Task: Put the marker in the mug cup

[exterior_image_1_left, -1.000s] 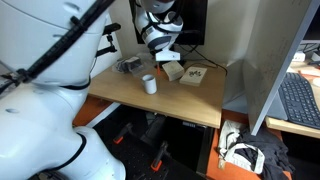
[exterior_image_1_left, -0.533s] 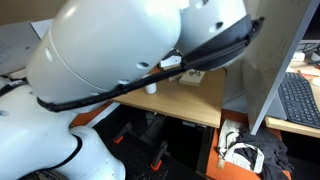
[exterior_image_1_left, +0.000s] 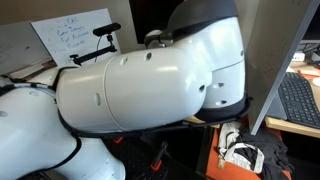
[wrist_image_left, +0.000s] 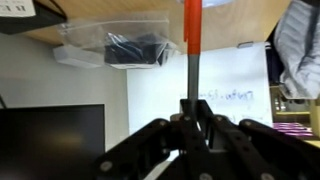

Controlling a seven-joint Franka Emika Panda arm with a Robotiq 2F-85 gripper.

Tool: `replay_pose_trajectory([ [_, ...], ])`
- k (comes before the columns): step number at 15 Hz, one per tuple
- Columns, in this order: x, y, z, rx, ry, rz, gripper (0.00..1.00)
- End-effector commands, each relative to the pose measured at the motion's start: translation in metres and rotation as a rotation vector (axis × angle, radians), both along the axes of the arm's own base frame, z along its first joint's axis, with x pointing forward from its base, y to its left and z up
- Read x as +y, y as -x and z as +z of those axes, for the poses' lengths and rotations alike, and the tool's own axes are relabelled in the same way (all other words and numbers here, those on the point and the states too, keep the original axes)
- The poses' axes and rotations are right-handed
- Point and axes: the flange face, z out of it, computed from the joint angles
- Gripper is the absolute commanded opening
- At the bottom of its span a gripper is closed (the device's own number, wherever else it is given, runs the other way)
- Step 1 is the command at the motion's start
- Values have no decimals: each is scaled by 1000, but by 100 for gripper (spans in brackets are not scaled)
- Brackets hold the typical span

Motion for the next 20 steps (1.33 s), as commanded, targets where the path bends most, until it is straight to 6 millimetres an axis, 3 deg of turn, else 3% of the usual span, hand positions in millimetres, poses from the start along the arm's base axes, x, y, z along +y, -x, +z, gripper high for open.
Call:
replay_pose_trajectory([
  [1,-6,-1,-3,-57,-137,99,3],
  [7,-10,-16,-27,-47,-168,104,3],
  [8,-12,-19,-30,-48,-182,95,37],
  [10,-15,-21,-33,-49,-179,113,45],
  [17,-19,-13,-35,-23,-134,215,98],
  [20,-18,-13,-30,-26,-148,193,100],
])
